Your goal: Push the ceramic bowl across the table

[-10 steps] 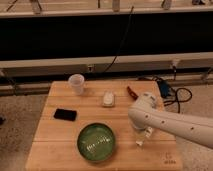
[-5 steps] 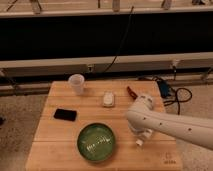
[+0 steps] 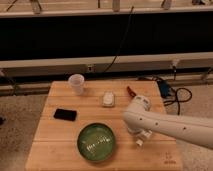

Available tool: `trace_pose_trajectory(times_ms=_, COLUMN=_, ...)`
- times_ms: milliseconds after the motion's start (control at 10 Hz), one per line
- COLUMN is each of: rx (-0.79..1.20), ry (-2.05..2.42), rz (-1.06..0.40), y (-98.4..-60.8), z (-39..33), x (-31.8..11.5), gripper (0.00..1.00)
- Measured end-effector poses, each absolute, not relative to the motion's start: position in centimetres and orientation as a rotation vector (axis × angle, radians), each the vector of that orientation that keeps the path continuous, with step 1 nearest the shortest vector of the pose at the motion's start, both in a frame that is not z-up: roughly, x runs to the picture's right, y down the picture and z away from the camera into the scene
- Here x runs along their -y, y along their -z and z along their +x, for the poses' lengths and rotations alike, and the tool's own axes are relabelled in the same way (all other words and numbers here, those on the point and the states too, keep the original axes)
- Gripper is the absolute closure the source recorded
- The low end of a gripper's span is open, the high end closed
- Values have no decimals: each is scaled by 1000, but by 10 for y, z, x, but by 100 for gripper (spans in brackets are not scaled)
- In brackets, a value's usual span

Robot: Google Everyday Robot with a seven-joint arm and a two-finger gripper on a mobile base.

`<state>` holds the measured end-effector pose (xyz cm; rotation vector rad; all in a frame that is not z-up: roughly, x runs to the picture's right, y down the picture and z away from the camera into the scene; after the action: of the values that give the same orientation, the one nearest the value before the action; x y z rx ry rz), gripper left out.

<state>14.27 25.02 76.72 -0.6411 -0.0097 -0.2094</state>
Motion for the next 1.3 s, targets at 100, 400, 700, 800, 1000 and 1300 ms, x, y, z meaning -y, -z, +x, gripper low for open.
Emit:
trace_pose_trajectory(times_ms=100, rx=16, ry=222, rz=-644, y=-769, z=137, x=-252, gripper=100)
trace_pose_trajectory(times_ms=400, rx=34, ry=243, rz=-652, y=-775, z=127, x=-260, gripper=100)
trace_pose_trajectory(times_ms=700, rx=59, ry=291, rz=-659, y=-782, z=108, x=-268, gripper=100)
trace_pose_trajectory(times_ms=800, rx=62, ry=303, rz=-660, y=-784, z=104, x=-268, gripper=100)
trace_pose_trajectory(times_ms=1000, rx=76, ry=332, rz=-667, y=-786, z=93, x=-273, gripper=100)
trace_pose_trajectory(times_ms=1300, rx=95, ry=373, rz=-673, y=-789, z=79, x=-279, gripper=100)
